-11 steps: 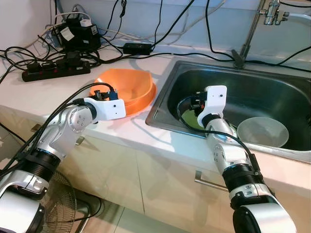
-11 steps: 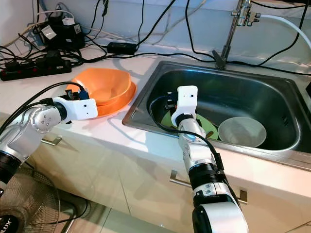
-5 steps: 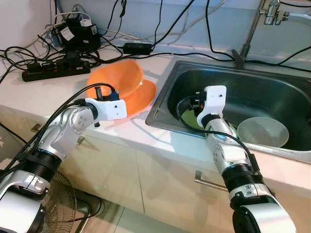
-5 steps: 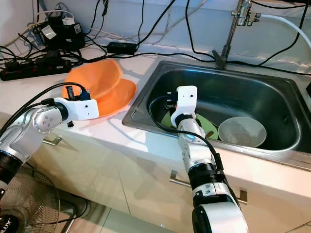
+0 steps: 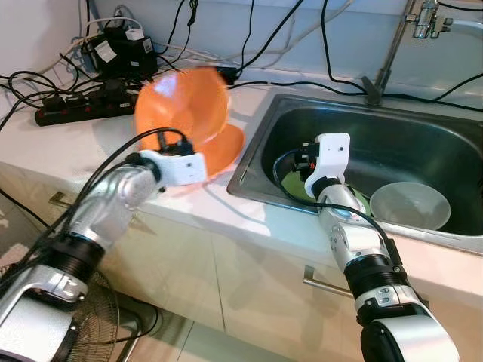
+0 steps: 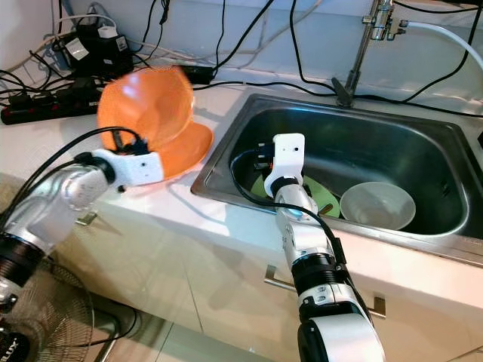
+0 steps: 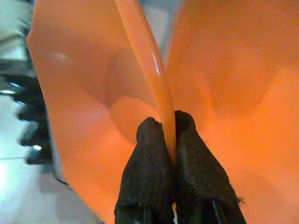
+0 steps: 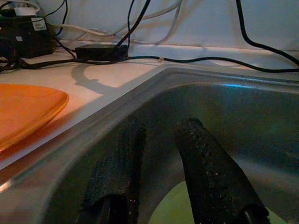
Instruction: Kitchen organization
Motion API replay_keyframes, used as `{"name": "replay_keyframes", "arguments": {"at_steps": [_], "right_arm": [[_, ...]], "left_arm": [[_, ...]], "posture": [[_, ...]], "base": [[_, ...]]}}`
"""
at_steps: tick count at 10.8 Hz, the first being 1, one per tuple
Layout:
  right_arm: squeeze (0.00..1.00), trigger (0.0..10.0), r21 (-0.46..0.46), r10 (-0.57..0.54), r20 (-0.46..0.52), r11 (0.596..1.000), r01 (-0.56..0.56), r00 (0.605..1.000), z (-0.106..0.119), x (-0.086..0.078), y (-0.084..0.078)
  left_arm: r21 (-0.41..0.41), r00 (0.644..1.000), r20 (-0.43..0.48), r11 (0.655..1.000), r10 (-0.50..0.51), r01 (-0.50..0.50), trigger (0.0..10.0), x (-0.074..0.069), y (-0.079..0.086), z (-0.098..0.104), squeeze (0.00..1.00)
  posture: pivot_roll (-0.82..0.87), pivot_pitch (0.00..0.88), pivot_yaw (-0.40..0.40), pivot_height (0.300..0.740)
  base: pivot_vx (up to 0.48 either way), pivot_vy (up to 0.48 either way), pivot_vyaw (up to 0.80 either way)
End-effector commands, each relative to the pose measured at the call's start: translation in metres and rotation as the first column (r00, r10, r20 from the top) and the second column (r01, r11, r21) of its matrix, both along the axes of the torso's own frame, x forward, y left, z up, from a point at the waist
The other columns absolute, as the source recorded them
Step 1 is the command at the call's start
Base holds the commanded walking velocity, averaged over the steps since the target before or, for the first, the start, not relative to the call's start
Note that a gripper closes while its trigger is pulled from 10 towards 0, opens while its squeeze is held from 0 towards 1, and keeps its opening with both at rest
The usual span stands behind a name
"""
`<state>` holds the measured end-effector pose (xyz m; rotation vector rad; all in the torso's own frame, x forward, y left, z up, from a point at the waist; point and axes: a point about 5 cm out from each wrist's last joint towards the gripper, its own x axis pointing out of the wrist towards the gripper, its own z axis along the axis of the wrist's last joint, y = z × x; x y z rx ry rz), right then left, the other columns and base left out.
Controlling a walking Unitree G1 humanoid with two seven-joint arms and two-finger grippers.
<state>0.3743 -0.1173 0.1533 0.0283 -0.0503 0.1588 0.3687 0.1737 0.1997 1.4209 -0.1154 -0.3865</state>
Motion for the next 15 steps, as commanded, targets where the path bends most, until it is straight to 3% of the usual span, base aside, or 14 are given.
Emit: {"name": "replay_keyframes", "arguments": {"at_steps": [1, 2, 3, 4, 6, 7, 10, 12, 14, 15], "right_arm": [[0.00, 10.0, 0.008, -0.002, 0.007, 1.000, 0.002, 1.000, 0.004, 0.002, 0.001], [0.00, 10.0, 0.009, -0.004, 0.010, 1.000, 0.004, 1.000, 0.005, 0.002, 0.001], [0.13, 10.0, 0.019, -0.003, 0.024, 1.000, 0.002, 1.000, 0.009, 0.003, 0.000], [1.00, 10.0, 0.033, 0.009, 0.052, 0.999, -0.011, 0.999, 0.017, 0.005, 0.000], [1.00, 10.0, 0.118, 0.018, 0.070, 0.993, -0.027, 0.997, 0.029, 0.006, -0.003], [1.00, 10.0, 0.274, 0.034, 0.057, 0.961, -0.049, 0.998, 0.036, 0.008, -0.006], [1.00, 10.0, 0.511, 0.145, 0.076, 0.844, -0.163, 0.987, 0.052, 0.007, -0.002], [1.00, 10.0, 0.574, 0.243, 0.127, 0.772, -0.271, 0.962, 0.062, 0.003, 0.010], [1.00, 10.0, 0.559, 0.246, 0.126, 0.783, -0.273, 0.961, 0.063, 0.002, 0.011], [0.00, 10.0, 0.560, 0.254, 0.118, 0.781, -0.275, 0.960, 0.062, 0.001, 0.011]], "left_arm": [[-0.012, 0.989, 0.139, 0.999, -0.040, 0.042, 0.0, 0.003, -0.010, 0.031, 0.00], [-0.022, 0.985, 0.167, 0.998, -0.051, 0.055, 6.9, 0.003, -0.014, 0.034, 0.00], [-0.022, 0.980, 0.186, 0.997, -0.068, 0.073, 10.0, 0.003, -0.020, 0.034, 0.00], [-0.009, 0.983, 0.163, 0.996, -0.085, 0.088, 10.0, 0.001, -0.024, 0.024, 0.00], [-0.007, 0.984, 0.146, 0.995, -0.098, 0.100, 10.0, -0.002, -0.027, 0.016, 0.00], [-0.006, 0.985, 0.138, 0.995, -0.100, 0.102, 10.0, -0.002, -0.028, 0.014, 0.00], [0.012, 0.987, 0.104, 0.992, -0.126, 0.125, 10.0, -0.004, -0.034, 0.005, 0.00], [0.002, 0.984, 0.068, 0.986, -0.166, 0.166, 10.0, -0.007, -0.050, -0.004, 0.00], [0.005, 0.981, 0.053, 0.983, -0.184, 0.184, 10.0, -0.008, -0.054, -0.007, 0.00], [0.010, 0.980, 0.049, 0.981, -0.194, 0.194, 10.0, -0.009, -0.056, -0.008, 0.00]], "posture": [[0.21, 0.000, 0.036, 0.740], [0.21, 0.000, 0.038, 0.740], [0.21, 0.000, 0.039, 0.740], [0.20, 0.000, 0.042, 0.740], [0.20, 0.000, 0.044, 0.740], [0.19, 0.000, 0.046, 0.740], [0.20, 0.000, 0.047, 0.740], [0.20, 0.000, 0.047, 0.740], [0.19, 0.000, 0.048, 0.740], [0.20, 0.000, 0.048, 0.740]], "base": [[0.000, 0.000, 0.00], [0.000, 0.000, 0.00], [0.000, 0.000, 0.00], [0.000, 0.000, 0.00], [0.000, 0.000, 0.00], [0.000, 0.000, 0.00], [0.000, 0.000, 0.00], [0.000, 0.000, 0.00], [0.000, 0.000, 0.00], [0.000, 0.000, 0.00]]}}
